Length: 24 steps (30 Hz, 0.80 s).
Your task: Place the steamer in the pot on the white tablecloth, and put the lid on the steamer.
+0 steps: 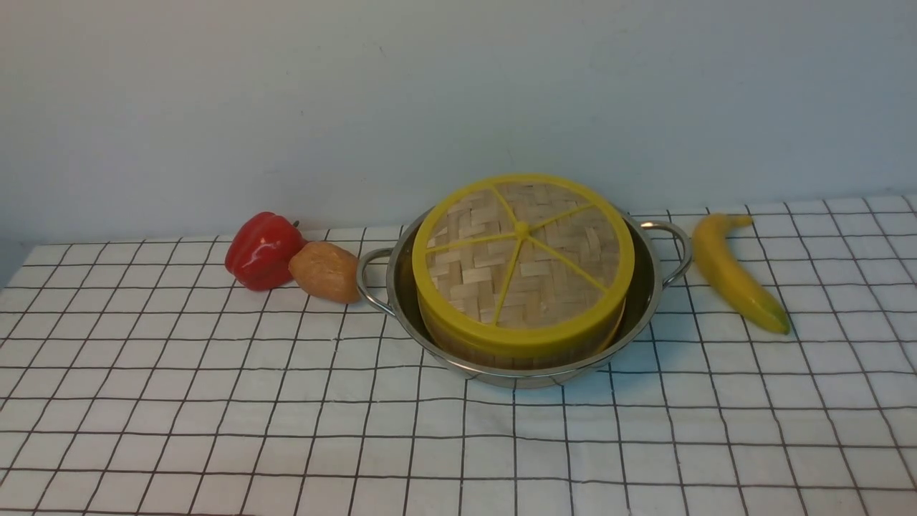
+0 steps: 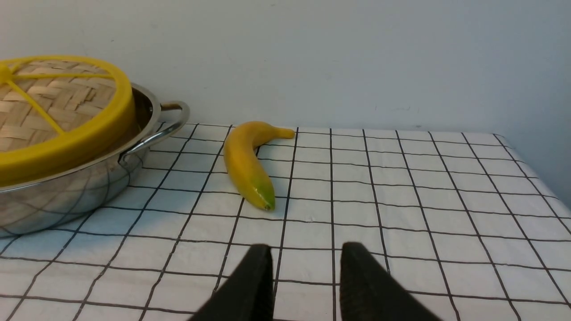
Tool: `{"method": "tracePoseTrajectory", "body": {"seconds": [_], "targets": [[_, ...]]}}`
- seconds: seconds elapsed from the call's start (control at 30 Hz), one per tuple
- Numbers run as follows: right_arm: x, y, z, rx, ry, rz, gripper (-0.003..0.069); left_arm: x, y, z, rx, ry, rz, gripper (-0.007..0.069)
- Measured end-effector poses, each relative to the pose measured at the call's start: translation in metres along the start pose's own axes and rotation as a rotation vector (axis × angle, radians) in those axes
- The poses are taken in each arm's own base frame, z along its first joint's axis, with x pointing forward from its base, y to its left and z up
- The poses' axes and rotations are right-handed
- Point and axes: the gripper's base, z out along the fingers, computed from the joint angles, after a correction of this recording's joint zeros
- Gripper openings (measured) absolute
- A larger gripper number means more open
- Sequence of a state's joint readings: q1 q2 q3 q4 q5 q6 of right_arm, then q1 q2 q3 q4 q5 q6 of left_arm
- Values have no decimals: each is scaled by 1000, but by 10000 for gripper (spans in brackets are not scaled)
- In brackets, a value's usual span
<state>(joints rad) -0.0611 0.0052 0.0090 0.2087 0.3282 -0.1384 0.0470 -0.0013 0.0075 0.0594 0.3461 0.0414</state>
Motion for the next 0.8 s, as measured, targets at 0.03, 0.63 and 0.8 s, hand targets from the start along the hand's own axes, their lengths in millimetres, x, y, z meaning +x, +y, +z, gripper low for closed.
{"method": "tracePoseTrajectory", "body": {"seconds": [0.03, 0.63, 0.8], "targets": [[0, 0, 0, 0, 0, 2, 240, 0, 0, 0, 0, 0, 0, 232], [0, 0, 0, 0, 0, 25, 240, 0, 0, 0, 0, 0, 0, 232], [0, 0, 0, 0, 0, 25, 240, 0, 0, 0, 0, 0, 0, 232]]}}
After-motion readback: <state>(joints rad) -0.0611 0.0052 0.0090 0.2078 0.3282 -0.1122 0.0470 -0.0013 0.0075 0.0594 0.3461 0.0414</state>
